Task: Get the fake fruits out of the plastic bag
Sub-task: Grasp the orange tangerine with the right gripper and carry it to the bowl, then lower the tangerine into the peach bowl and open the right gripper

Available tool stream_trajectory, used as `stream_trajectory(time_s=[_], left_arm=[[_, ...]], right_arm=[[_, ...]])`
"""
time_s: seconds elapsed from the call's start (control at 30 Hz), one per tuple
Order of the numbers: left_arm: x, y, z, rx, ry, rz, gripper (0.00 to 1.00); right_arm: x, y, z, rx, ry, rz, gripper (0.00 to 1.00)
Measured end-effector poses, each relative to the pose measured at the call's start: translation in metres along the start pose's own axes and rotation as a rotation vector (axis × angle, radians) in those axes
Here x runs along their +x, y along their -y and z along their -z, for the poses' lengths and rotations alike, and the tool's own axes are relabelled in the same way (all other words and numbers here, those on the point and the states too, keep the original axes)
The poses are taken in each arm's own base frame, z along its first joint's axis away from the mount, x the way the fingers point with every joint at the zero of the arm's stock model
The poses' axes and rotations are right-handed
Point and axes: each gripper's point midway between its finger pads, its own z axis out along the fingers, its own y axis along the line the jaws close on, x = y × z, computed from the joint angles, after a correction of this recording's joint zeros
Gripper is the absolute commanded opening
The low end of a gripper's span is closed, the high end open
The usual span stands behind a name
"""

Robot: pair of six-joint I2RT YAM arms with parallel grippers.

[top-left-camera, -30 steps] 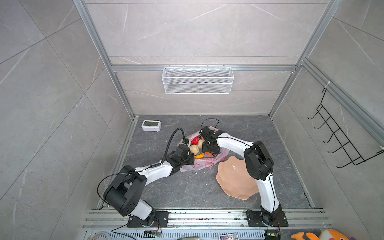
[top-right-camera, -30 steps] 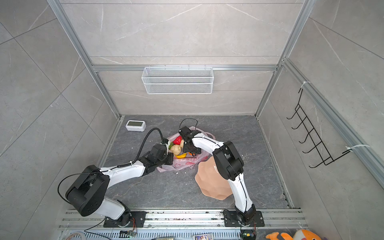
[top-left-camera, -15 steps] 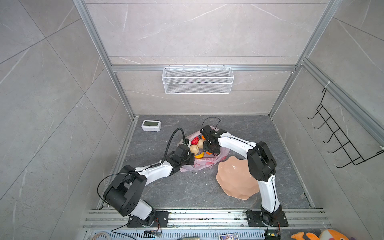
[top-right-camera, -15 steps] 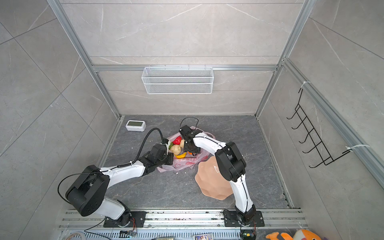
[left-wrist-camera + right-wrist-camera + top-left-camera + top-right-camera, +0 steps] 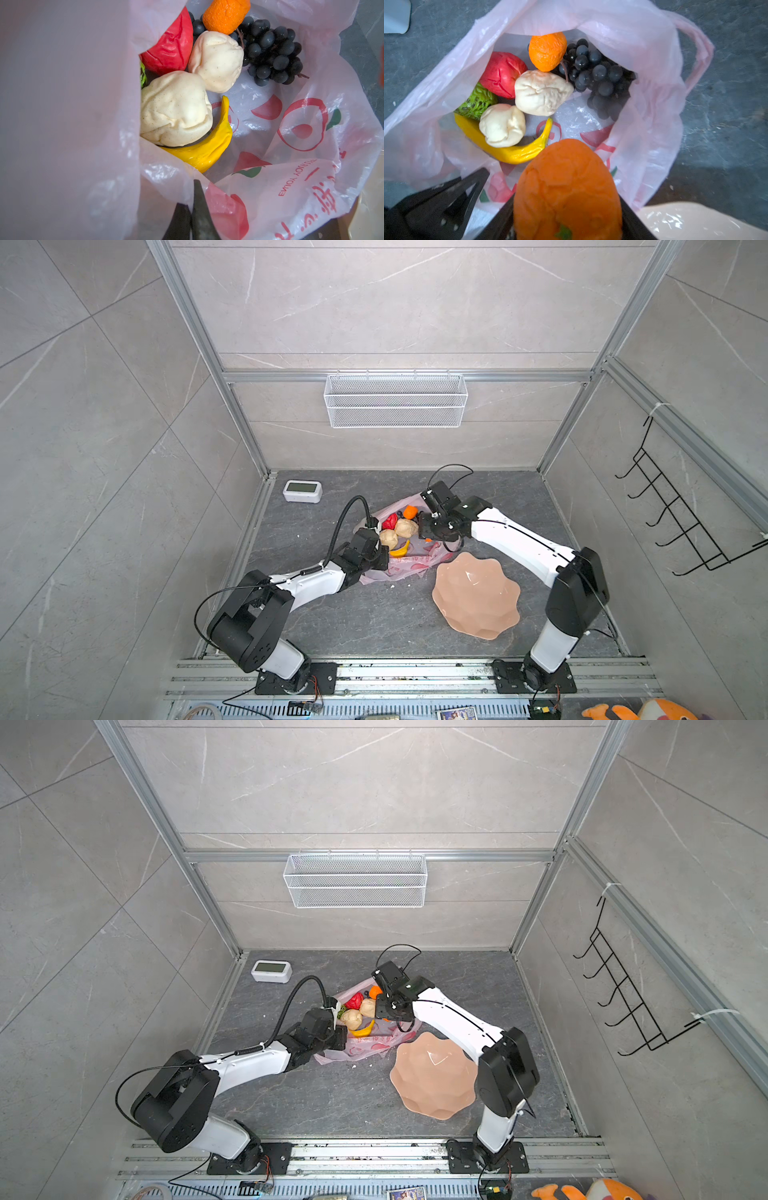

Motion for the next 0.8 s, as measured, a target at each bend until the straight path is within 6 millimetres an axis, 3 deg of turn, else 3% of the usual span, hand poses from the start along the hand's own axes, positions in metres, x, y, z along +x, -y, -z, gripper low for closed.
stream_trajectory(time_s=[0.13, 0.3, 0.57, 0.8], left_arm=[[0.000, 0.000, 0.000, 0.000, 0.000, 0.000, 0.00], [0.000, 0.000, 0.000, 0.001, 0.000, 0.003, 0.00], [0.000, 0.000, 0.000, 0.002, -0.001, 0.003, 0.00], [0.000, 0.000, 0.000, 0.002, -0.002, 0.003, 0.00]], right_arm=[[0.020, 0.022, 0.027, 0.017, 0.005, 0.014, 0.62], [0.061, 0.058, 0.037, 0.078, -0.047, 0.018, 0.62], [0.121, 0.113, 0.015, 0.196, -0.185, -0.031, 0.62], [0.145, 0.123, -0.005, 0.222, -0.247, -0.062, 0.62]])
